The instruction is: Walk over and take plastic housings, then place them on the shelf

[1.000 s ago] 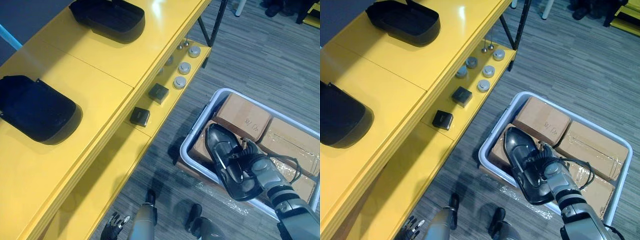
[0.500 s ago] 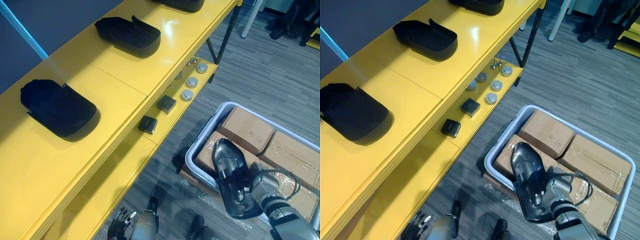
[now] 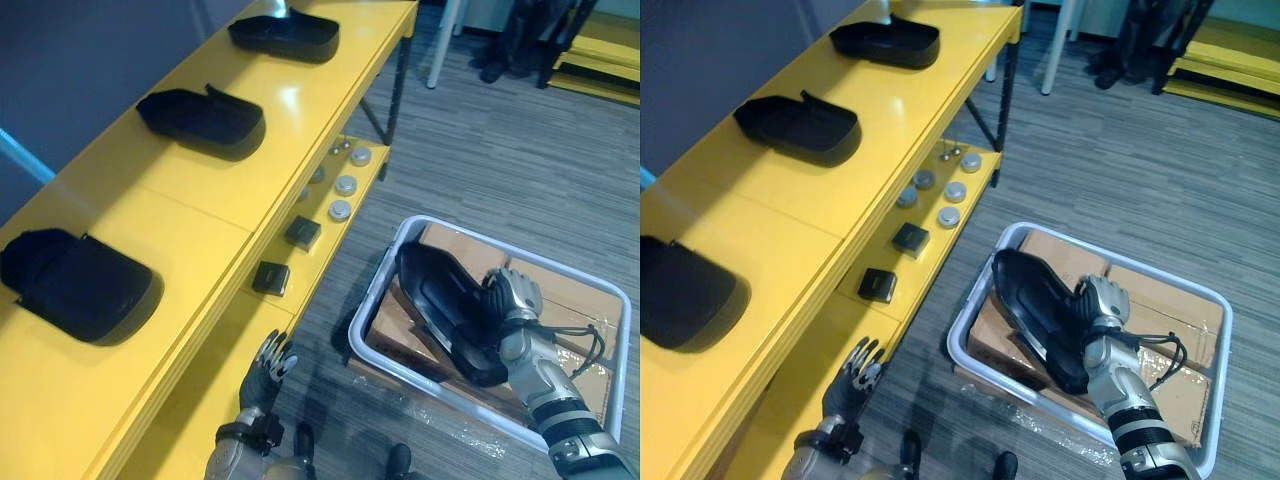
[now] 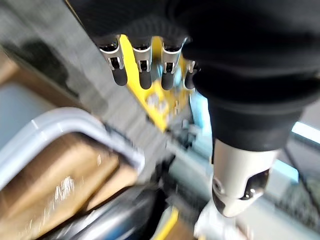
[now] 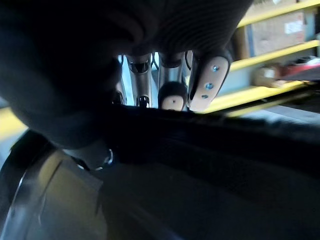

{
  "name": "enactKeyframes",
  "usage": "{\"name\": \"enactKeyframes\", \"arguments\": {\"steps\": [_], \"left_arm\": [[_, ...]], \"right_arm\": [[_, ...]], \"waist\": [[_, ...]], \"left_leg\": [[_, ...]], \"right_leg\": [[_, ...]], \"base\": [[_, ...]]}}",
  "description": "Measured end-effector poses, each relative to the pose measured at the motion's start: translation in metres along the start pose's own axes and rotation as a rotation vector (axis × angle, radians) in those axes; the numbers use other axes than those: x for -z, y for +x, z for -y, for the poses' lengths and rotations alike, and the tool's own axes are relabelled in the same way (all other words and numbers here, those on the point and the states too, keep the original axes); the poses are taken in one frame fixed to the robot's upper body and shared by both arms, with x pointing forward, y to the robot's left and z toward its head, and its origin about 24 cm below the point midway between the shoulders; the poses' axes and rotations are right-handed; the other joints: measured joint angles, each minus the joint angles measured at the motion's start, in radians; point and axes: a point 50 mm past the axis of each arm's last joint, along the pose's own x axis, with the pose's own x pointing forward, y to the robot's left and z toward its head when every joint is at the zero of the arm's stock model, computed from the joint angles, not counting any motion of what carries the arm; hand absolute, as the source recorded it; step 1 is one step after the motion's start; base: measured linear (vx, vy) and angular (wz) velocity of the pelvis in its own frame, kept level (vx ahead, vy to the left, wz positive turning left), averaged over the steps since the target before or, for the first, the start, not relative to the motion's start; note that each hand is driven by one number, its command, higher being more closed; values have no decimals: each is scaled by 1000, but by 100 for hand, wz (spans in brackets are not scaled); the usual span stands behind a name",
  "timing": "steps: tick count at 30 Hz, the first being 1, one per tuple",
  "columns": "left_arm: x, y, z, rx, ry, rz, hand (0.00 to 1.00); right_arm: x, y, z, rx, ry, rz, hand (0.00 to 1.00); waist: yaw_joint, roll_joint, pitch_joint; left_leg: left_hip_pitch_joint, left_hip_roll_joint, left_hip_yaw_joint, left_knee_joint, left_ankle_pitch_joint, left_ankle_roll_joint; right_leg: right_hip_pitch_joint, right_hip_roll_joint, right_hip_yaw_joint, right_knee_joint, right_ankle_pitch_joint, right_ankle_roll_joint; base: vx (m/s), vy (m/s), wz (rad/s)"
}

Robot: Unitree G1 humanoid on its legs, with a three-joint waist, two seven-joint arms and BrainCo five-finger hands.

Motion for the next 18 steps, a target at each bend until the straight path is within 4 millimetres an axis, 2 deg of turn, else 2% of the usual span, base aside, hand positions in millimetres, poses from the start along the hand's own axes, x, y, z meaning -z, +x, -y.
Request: {"name": "enactKeyframes", "arguments": {"steps": [4, 6, 13, 16, 18], "left_arm": [[2, 15, 26, 144, -42, -69, 0], [10, 20, 39, 193, -63, -128, 0], [29, 36, 54, 165, -74, -216, 0], [29, 40, 61, 168, -67, -210, 0], [27, 44, 67, 149, -38, -197, 0]], "right_arm": [[-14, -2, -5, 5, 32, 66, 100], [-28, -6, -11, 12, 83, 101, 100], [-62, -11, -10, 53, 316, 161, 100], [-75, -14, -11, 40, 381, 202, 100], [-87, -19, -20, 7, 433, 221, 100]], "waist": [[-11, 3, -40], [-26, 3, -58], [-45, 3, -98], [-44, 3, -107], [-45, 3, -114]], "left_leg": [[17, 1, 10, -19, 0, 0], [25, 2, 15, -23, 0, 0], [25, 12, 40, -27, 3, -2], [25, 13, 49, -40, 15, -2], [26, 15, 53, -61, 34, -2]], "right_leg": [[22, 9, 2, -43, 23, -1], [36, 13, 4, -68, 37, 0], [32, 29, 35, -106, 78, -8], [18, 33, 50, -107, 87, -12], [13, 38, 51, -117, 101, -17]], "base": [[16, 12, -6], [-17, 16, -8], [-60, 16, -14], [-79, 12, -11], [-86, -7, -6]]}}
